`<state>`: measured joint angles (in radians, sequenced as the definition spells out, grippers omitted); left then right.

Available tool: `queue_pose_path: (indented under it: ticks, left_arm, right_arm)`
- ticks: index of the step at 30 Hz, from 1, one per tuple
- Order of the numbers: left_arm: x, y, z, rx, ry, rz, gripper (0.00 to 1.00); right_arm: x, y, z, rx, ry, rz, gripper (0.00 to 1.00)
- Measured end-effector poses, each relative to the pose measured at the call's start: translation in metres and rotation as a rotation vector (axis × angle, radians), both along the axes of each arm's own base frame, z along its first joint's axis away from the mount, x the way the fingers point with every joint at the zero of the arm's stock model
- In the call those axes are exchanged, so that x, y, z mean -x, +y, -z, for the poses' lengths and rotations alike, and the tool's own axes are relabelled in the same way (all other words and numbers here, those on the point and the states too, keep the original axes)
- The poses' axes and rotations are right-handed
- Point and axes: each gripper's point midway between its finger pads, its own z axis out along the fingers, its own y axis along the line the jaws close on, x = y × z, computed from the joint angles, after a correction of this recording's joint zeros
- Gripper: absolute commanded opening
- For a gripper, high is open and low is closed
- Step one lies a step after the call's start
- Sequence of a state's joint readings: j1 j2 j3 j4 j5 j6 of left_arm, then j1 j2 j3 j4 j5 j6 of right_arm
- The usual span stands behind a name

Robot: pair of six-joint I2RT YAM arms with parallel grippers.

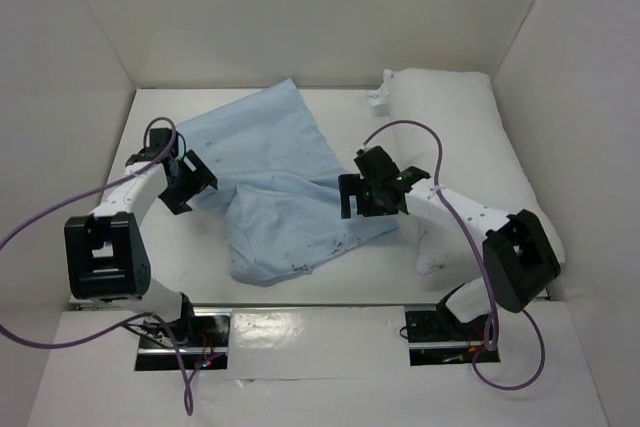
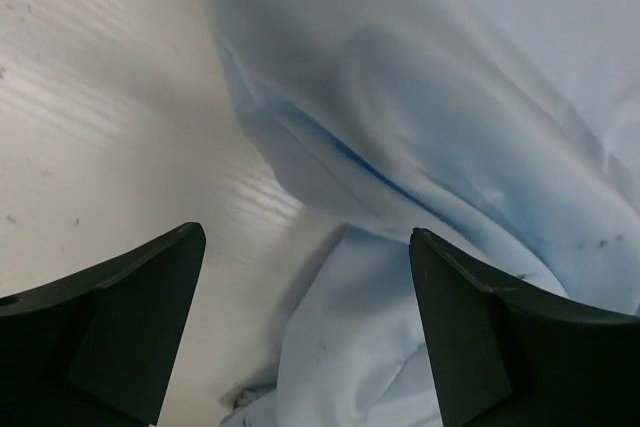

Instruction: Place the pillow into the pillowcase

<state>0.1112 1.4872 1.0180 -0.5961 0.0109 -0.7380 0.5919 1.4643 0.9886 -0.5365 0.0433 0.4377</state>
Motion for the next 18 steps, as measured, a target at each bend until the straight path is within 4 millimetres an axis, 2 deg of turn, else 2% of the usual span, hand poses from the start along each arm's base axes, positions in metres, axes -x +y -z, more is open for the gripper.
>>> queue_pose_path:
  ticks: [5, 7, 8, 9, 10, 11, 13, 15, 16, 18]
  left_arm:
    - [-0.026, 0.006, 0.023, 0.016, 0.022, -0.037, 0.99]
    - [-0.036, 0.005, 0.033, 0.034, 0.031, -0.053, 0.74]
    - [-0.039, 0.004, 0.039, 0.043, 0.037, -0.06, 0.59]
    - [-0.042, 0.003, 0.044, 0.051, 0.044, -0.066, 0.41]
    - [-0.045, 0.003, 0.05, 0.055, 0.054, -0.067, 0.04]
    - [-0.048, 0.002, 0.055, 0.063, 0.061, -0.073, 0.0]
    - [-0.053, 0.002, 0.06, 0.071, 0.073, -0.071, 0.0]
    - [-0.065, 0.005, 0.056, 0.072, 0.058, -0.077, 0.0]
    - [-0.072, 0.007, 0.053, 0.073, 0.042, -0.079, 0.0]
    - [-0.084, 0.016, 0.045, 0.062, 0.013, -0.098, 0.0]
  right_arm:
    - [0.007, 0.004, 0.016, 0.02, 0.025, -0.009, 1.0]
    - [0.007, 0.003, 0.026, 0.038, 0.037, -0.001, 0.95]
    - [0.006, 0.002, 0.033, 0.048, 0.044, 0.001, 0.92]
    - [0.006, 0.001, 0.041, 0.059, 0.054, 0.006, 0.84]
    - [0.006, 0.0, 0.048, 0.072, 0.066, 0.009, 0.8]
    - [0.007, 0.0, 0.054, 0.083, 0.075, 0.01, 0.75]
    - [0.007, -0.001, 0.065, 0.1, 0.089, 0.014, 0.59]
    - [0.004, -0.001, 0.07, 0.113, 0.086, 0.016, 0.41]
    - [0.002, 0.0, 0.07, 0.112, 0.078, 0.016, 0.25]
    - [-0.005, 0.003, 0.072, 0.12, 0.067, 0.015, 0.09]
